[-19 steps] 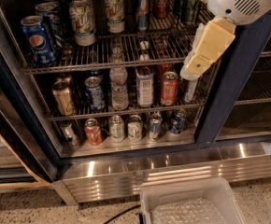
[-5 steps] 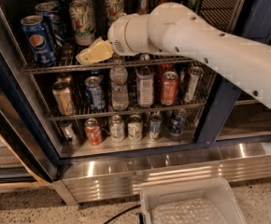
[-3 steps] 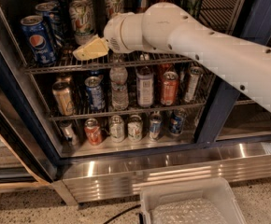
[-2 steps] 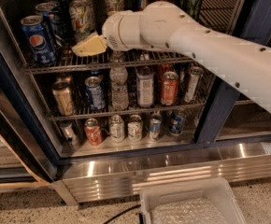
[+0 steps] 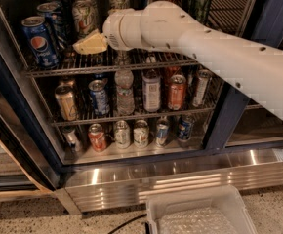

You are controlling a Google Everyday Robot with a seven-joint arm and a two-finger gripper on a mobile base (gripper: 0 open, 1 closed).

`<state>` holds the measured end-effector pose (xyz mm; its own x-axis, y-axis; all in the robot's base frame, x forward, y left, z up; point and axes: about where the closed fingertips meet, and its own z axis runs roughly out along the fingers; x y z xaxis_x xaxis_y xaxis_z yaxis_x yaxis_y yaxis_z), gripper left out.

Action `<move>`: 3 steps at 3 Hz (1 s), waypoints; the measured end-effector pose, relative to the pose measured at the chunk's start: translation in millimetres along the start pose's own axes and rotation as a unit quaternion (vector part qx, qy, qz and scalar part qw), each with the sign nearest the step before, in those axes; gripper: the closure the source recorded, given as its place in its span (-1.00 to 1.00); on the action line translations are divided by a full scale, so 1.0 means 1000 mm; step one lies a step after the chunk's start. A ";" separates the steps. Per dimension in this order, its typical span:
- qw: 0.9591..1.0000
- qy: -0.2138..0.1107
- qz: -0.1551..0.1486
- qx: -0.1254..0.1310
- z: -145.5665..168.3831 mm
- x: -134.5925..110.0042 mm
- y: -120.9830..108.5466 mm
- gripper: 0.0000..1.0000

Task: Pick 7up can from top shelf of fridge

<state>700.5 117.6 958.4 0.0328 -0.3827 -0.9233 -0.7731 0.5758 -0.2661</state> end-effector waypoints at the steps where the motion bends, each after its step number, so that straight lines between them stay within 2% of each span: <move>1: 1.000 0.000 0.003 0.013 0.021 -0.001 -0.008 -0.50; 2: 1.000 0.010 -0.005 0.022 0.065 0.005 -0.023 -0.58; 3: 1.000 0.011 -0.003 0.026 0.068 0.005 -0.025 -0.58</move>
Offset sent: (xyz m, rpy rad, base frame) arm 0.0152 0.0058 -0.0085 -0.0053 0.0109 -0.0289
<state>762.8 150.5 941.1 0.0224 -0.4025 -0.9151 -0.7394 0.6095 -0.2862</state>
